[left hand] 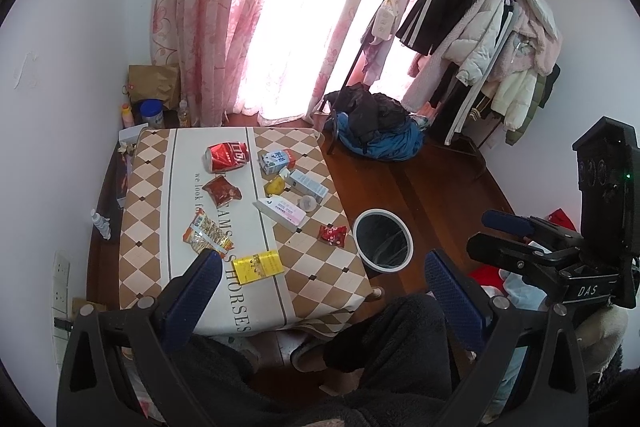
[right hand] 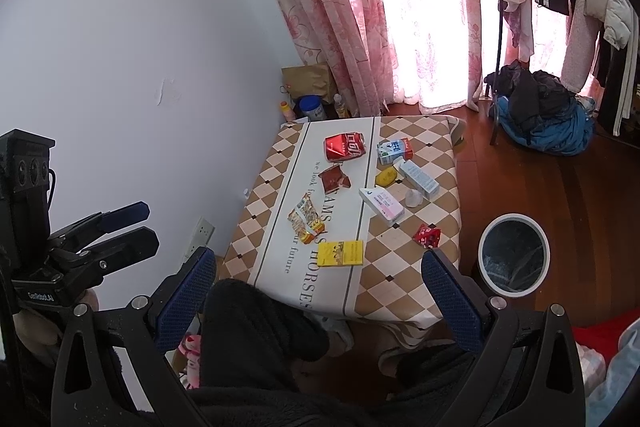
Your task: Collect trash
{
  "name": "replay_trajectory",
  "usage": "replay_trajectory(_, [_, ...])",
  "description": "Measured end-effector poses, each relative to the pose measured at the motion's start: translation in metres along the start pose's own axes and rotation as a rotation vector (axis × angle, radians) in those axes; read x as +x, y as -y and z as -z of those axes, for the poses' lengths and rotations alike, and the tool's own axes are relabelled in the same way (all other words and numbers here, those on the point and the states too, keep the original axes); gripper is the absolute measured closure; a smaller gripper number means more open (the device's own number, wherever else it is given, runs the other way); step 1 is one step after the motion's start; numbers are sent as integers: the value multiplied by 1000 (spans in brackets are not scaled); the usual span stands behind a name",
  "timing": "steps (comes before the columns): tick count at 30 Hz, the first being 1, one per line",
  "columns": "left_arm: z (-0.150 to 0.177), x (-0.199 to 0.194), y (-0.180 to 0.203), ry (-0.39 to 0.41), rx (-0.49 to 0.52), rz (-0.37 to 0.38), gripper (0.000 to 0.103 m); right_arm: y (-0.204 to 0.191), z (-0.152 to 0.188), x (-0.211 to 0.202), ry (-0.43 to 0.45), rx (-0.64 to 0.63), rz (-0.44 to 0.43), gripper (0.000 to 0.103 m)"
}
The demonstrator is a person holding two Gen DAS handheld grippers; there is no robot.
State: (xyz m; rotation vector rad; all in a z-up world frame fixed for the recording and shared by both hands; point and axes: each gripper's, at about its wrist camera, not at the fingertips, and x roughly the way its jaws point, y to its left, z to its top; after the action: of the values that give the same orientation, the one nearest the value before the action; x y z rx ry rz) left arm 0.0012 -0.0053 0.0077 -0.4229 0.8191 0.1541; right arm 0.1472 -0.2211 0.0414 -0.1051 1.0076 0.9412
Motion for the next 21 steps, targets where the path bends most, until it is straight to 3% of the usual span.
replay_trajectory(21, [-2,-1,-3,1,-1,1,0,-4,-4,0,-3,-16,-15,0])
